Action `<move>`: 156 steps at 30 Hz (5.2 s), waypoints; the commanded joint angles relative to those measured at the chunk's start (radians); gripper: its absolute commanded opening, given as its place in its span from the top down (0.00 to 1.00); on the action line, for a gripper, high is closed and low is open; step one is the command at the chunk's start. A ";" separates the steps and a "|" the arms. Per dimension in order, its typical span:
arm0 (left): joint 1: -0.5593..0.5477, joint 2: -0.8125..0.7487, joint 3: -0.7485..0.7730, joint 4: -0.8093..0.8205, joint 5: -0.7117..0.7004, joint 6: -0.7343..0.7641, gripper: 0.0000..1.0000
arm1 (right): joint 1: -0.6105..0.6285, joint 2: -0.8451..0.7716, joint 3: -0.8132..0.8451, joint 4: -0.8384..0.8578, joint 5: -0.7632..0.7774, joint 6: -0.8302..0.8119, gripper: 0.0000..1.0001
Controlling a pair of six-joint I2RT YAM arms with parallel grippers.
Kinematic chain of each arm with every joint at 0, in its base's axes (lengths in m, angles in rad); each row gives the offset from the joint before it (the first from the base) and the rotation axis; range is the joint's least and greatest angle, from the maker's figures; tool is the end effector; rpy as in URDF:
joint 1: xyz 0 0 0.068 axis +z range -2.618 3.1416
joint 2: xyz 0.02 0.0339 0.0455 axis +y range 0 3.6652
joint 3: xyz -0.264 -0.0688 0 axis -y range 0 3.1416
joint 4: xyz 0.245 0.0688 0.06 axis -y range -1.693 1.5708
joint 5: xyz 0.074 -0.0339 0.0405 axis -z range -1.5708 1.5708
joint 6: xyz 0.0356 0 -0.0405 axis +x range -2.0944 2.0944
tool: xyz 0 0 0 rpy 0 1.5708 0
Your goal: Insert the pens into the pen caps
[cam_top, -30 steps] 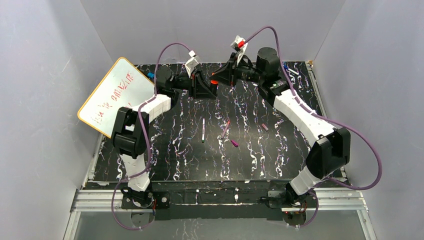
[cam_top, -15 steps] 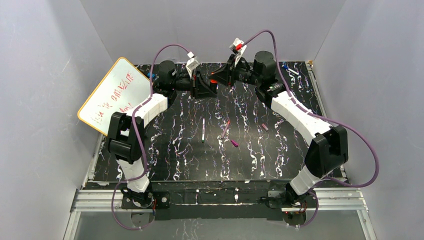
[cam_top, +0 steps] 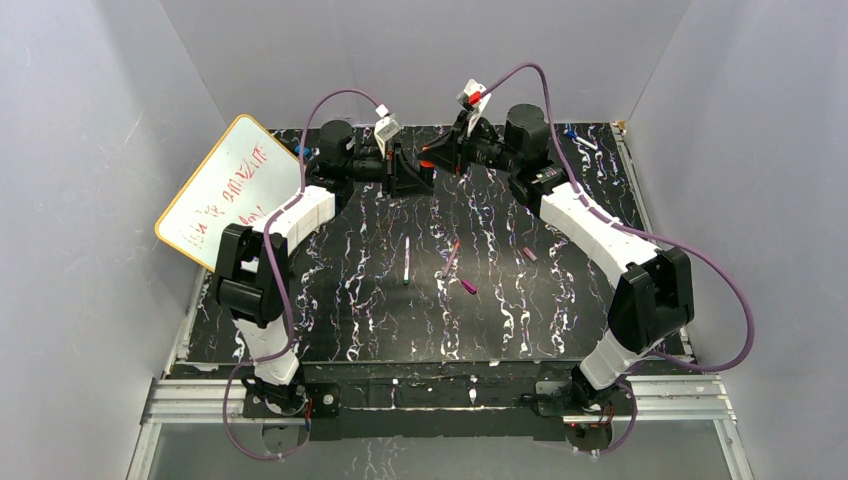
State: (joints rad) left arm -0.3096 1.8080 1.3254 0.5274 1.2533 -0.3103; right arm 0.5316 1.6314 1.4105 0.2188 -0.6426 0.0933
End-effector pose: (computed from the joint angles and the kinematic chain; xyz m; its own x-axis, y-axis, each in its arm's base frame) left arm 0.3820 -0.1577 0.3134 -0.2644 -0.0155 -0.9643 0.9644 0.0036 -0.2645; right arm 0.3260 0.2164 0.3817 -0.0877 0.0349 -0.9955 -0.9182 0.3847 0.0944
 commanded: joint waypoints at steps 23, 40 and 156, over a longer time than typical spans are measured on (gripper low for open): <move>0.089 -0.069 0.392 0.361 -0.044 -0.291 1.00 | 0.174 0.188 -0.031 -0.718 -0.327 -0.217 0.99; 0.089 -0.116 0.371 0.362 -0.144 -0.259 1.00 | 0.184 0.193 -0.085 -0.638 -0.301 -0.178 0.99; -0.115 -0.592 -0.421 -0.695 -1.119 0.283 0.50 | 0.141 0.488 0.314 -1.101 0.958 1.078 0.43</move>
State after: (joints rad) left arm -0.4412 1.2552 0.9070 -0.1219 0.1154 -0.0612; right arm 0.6598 2.0750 1.6646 -0.8845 0.3344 1.1481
